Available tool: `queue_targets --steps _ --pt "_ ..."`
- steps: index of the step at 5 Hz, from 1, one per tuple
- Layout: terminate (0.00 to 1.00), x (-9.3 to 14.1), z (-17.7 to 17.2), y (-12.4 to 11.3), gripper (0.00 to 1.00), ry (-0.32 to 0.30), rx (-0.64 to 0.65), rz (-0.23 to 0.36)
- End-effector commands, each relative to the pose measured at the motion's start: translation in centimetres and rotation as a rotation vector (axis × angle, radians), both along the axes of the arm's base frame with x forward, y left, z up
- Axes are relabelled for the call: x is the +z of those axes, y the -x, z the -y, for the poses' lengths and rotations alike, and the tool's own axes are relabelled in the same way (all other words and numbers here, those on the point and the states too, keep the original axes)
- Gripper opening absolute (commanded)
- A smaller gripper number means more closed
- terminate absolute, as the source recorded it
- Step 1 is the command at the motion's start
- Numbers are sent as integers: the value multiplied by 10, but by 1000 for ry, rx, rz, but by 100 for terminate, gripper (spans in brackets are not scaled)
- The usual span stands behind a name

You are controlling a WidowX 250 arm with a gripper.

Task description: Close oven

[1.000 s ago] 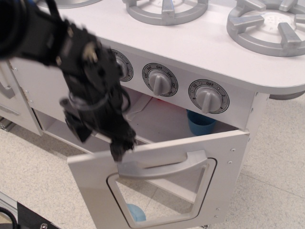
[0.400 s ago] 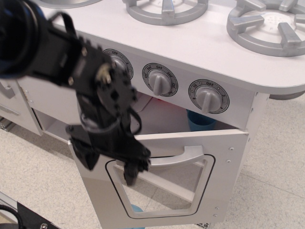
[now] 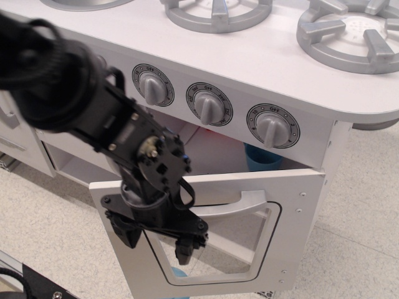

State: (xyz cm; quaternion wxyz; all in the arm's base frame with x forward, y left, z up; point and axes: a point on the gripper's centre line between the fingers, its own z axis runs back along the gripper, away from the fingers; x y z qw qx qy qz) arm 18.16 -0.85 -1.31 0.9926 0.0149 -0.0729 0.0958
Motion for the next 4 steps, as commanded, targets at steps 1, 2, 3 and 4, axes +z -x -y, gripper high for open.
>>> queue_targets --steps 1,2,3,4 --pt "0 0 -7 -41 100 -29 22 69" --pt "0 6 -11 -50 100 -34 22 102" --pt "0 6 -16 -65 100 -51 47 115" --pt "0 9 -19 -76 100 -52 65 138"
